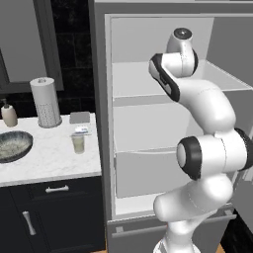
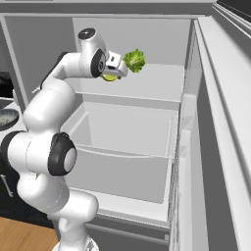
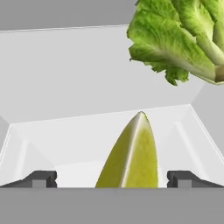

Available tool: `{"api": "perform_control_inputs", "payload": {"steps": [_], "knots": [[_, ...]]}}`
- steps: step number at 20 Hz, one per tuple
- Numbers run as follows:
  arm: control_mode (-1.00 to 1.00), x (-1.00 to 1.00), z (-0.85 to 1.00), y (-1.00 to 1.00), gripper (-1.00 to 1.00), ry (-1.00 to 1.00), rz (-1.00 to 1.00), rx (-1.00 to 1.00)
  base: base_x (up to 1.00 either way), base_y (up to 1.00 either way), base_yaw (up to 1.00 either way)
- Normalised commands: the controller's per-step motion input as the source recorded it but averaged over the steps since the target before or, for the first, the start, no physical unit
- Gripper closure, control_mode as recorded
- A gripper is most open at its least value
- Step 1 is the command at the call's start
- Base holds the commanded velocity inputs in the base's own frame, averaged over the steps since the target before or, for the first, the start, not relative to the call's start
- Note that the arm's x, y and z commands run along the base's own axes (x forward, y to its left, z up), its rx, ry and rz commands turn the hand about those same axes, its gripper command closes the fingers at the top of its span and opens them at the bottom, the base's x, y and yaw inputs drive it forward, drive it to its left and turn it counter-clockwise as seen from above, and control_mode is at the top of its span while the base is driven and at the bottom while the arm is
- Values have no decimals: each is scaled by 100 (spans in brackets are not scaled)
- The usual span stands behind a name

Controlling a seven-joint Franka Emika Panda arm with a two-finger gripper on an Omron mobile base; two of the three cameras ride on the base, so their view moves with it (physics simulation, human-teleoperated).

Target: Grab a lemon wedge from the fridge and one ice cube from the ice bowl, and put them in the glass of lemonade.

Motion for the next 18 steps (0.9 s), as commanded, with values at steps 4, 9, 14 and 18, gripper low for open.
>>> {"api": "perform_control_inputs", "payload": {"steps": [4, 9, 14, 18], "knots": [[-100, 0, -6, 0, -100, 11, -1, 0, 0, 0, 0], [-100, 0, -23, -1, -100, 1, -3, 0, 0, 0, 0], [-100, 0, -17, 0, -100, 0, -2, 0, 0, 0, 0], [-100, 0, -9, 0, 100, 1, -1, 0, 0, 0, 0]]}}
